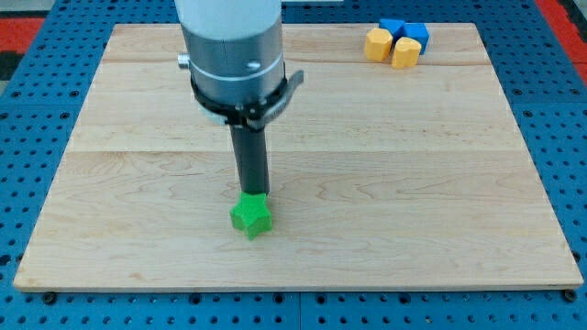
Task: Move green circle to right of the red star
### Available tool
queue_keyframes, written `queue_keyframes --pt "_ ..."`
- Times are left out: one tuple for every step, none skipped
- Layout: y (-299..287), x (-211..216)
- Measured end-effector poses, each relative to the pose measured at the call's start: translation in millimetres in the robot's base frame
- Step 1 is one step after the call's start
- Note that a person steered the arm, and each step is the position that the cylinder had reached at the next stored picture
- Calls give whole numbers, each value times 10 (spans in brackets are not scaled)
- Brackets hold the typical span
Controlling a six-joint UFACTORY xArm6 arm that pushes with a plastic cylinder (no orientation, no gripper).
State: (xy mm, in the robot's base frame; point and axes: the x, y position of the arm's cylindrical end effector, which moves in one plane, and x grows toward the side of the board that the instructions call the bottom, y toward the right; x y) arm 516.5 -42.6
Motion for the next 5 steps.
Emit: queue_keyframes --pt "334 -412" --pt "336 -1167" --pt "280 -1960" --pt "199 -2675" --pt "50 -3148"
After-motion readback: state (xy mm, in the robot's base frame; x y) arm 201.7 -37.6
